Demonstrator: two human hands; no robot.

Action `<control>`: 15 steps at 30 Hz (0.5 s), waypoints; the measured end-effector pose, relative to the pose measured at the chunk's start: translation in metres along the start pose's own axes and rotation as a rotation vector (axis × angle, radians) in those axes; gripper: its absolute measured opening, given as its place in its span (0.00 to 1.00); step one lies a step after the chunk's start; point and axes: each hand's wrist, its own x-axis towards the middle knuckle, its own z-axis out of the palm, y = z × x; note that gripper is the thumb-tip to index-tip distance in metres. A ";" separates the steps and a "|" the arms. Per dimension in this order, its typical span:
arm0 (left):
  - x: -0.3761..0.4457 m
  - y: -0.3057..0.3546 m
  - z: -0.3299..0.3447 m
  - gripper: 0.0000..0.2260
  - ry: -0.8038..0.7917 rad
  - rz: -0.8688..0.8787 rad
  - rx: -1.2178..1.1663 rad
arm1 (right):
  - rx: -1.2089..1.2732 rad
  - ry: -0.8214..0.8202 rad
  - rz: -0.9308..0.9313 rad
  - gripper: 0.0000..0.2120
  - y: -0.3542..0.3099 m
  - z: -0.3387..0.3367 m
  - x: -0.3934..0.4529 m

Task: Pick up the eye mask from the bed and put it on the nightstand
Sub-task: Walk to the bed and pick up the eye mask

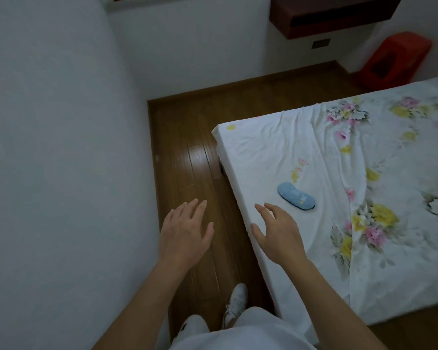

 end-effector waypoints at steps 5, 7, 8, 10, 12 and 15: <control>0.074 0.010 0.005 0.25 -0.045 0.061 -0.019 | 0.002 -0.009 0.081 0.25 0.011 -0.016 0.065; 0.101 0.015 0.007 0.25 -0.058 0.099 -0.022 | 0.017 -0.010 0.119 0.25 0.015 -0.020 0.085; 0.115 0.018 0.009 0.25 -0.066 0.121 -0.026 | 0.021 -0.009 0.140 0.26 0.018 -0.021 0.094; 0.144 0.023 0.013 0.25 -0.087 0.177 -0.032 | 0.019 -0.009 0.185 0.26 0.024 -0.023 0.112; 0.174 0.028 0.019 0.25 -0.108 0.247 -0.030 | 0.020 -0.012 0.237 0.26 0.032 -0.023 0.128; 0.224 0.036 0.028 0.25 -0.137 0.362 -0.012 | 0.026 0.001 0.319 0.25 0.042 -0.024 0.148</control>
